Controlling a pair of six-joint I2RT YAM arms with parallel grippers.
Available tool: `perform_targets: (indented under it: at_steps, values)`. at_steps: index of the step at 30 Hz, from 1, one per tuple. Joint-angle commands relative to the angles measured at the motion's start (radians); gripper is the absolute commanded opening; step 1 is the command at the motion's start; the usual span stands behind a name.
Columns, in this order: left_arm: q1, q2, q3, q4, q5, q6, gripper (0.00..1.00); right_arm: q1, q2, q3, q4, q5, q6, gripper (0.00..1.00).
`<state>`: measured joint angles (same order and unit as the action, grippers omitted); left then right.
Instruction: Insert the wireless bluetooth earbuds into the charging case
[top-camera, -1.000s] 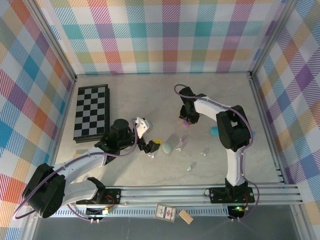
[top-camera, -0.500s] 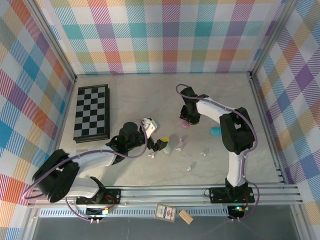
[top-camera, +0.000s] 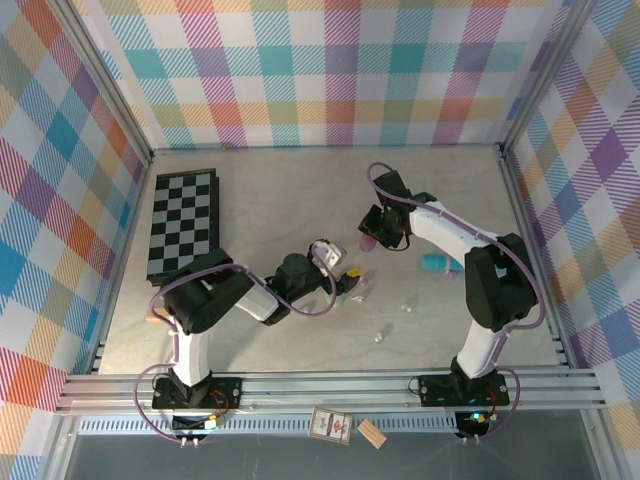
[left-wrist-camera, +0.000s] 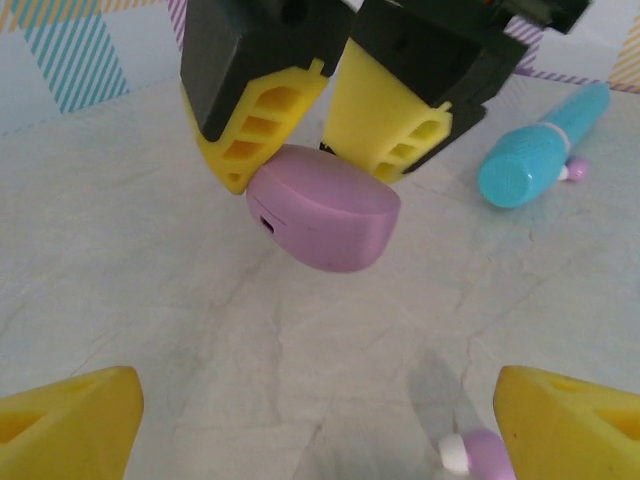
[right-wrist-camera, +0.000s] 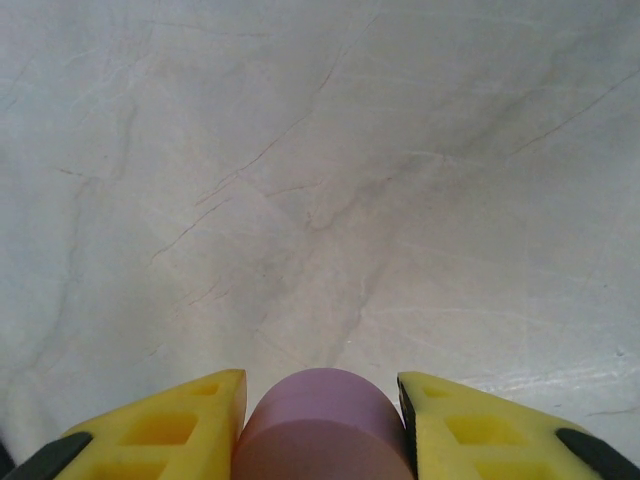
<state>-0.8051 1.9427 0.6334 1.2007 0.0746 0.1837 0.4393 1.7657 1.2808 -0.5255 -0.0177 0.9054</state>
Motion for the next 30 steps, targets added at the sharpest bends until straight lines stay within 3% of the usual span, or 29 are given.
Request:
perform_targets:
  at_steps: [1, 7, 15, 21, 26, 30]
  values:
    - [-0.018, 0.048, 0.063, 0.140, -0.025, 0.013, 0.89, -0.005, -0.043, -0.021, 0.013, -0.050, 0.028, 0.39]
    - [-0.024, 0.107, 0.130, 0.139, -0.021, 0.032, 0.85, -0.005, -0.065, -0.038, 0.024, -0.077, 0.044, 0.39]
    - [-0.025, 0.141, 0.176, 0.137, -0.016, 0.039, 0.73, -0.004, -0.068, -0.044, 0.046, -0.123, 0.059, 0.40]
    - [-0.027, 0.146, 0.190, 0.135, 0.001, 0.037, 0.59, -0.005, -0.069, -0.049, 0.048, -0.132, 0.059, 0.40]
    - [-0.026, 0.144, 0.184, 0.137, 0.012, 0.036, 0.41, -0.005, -0.081, -0.054, 0.049, -0.136, 0.059, 0.40]
    - [-0.027, 0.129, 0.174, 0.138, 0.018, 0.032, 0.34, -0.004, -0.098, -0.055, 0.048, -0.136, 0.047, 0.41]
